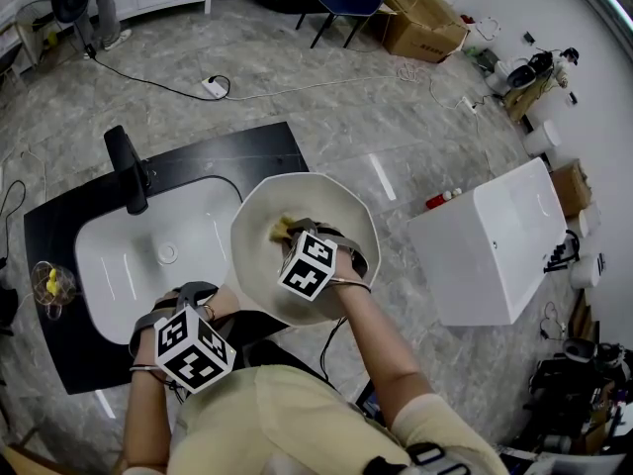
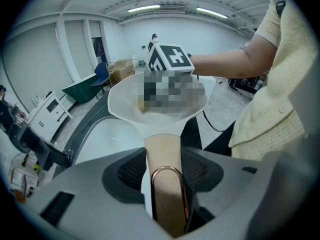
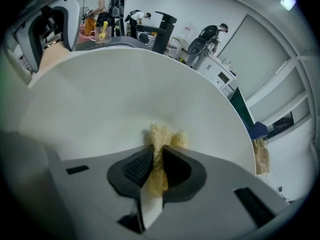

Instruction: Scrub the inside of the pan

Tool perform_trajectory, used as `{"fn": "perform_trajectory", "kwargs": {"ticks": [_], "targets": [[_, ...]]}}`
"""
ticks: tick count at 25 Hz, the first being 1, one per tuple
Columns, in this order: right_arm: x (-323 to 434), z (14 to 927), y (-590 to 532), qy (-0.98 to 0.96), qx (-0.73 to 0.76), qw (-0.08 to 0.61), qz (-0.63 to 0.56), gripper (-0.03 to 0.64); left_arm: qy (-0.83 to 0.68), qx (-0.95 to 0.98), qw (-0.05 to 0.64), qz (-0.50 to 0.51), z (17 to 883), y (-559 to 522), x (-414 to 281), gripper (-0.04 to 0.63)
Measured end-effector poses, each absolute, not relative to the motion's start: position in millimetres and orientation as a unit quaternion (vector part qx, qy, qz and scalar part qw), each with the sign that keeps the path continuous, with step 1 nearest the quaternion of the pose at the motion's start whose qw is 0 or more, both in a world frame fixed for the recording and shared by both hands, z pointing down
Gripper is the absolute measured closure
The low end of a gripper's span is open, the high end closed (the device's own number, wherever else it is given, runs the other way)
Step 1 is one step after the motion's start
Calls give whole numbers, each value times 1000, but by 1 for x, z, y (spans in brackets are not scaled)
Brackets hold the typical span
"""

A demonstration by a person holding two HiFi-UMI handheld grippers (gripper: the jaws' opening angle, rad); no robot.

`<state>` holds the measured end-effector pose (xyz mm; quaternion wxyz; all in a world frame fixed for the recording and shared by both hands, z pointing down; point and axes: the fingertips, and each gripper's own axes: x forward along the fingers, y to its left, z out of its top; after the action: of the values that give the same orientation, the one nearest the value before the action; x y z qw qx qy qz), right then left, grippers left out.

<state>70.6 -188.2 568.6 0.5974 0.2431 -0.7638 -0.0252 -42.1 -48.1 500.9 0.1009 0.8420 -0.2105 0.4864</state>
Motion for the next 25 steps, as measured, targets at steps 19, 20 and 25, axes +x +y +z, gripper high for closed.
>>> {"fn": "perform_trajectory", "kwargs": {"ticks": [19,20,25], "targets": [[64,568,-103,-768,39,640,5,552,-213,842,101,486,499,-48,-42,380],[66,568,-99,-764,32,645,9,552,-213,842,101,485,499,-48,-42,380],[85,570,-90,-741,15,671,26,552,-214,842,100,485,500,-48,-42,380]]}}
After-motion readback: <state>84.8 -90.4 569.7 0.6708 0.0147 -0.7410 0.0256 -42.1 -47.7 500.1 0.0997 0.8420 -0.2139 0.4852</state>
